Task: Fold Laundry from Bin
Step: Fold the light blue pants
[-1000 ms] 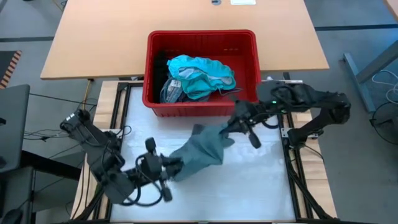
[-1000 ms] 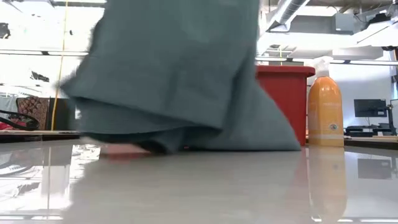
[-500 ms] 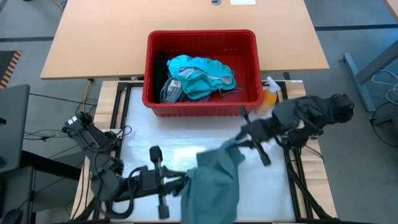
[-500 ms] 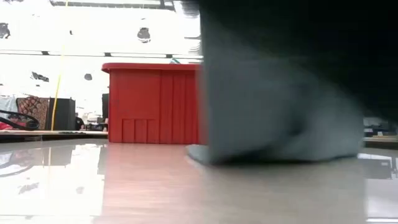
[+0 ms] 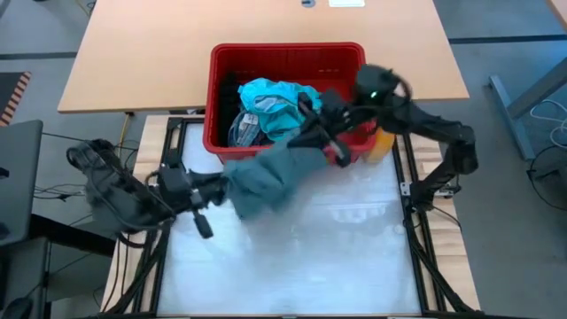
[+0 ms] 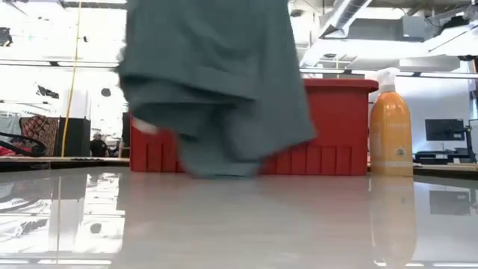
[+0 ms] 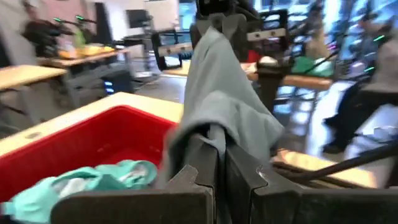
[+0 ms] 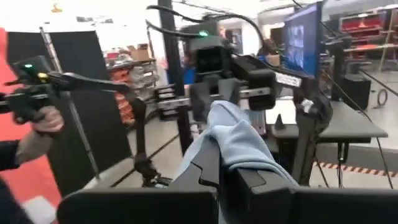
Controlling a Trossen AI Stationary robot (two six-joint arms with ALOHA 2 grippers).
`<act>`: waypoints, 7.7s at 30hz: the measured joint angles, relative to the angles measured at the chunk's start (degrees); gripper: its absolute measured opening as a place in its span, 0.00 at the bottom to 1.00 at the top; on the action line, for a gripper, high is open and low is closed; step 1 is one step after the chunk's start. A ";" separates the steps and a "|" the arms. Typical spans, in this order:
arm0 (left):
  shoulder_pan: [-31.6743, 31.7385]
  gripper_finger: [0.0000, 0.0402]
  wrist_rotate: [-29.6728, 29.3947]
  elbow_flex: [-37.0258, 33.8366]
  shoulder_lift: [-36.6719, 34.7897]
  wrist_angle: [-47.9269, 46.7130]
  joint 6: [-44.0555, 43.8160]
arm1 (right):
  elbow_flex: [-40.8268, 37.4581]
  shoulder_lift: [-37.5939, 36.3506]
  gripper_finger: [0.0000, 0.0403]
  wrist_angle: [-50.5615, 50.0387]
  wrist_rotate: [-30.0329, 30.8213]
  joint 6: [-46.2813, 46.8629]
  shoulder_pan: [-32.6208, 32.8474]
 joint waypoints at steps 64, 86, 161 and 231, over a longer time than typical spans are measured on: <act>11.48 0.60 51.70 -12.13 31.98 3.23 0.99 | -76.74 -12.08 0.37 16.44 20.09 40.18 54.62; 14.78 0.55 44.34 -11.91 45.22 -9.11 9.87 | -76.76 -21.44 0.54 0.43 20.52 59.61 61.52; 1.65 0.42 18.68 -17.64 28.36 -12.60 -70.49 | -88.69 -2.65 0.49 46.10 81.96 60.24 56.83; 24.47 0.10 38.25 -22.64 40.98 22.09 -49.13 | -88.54 -2.65 0.47 30.63 89.10 75.84 60.84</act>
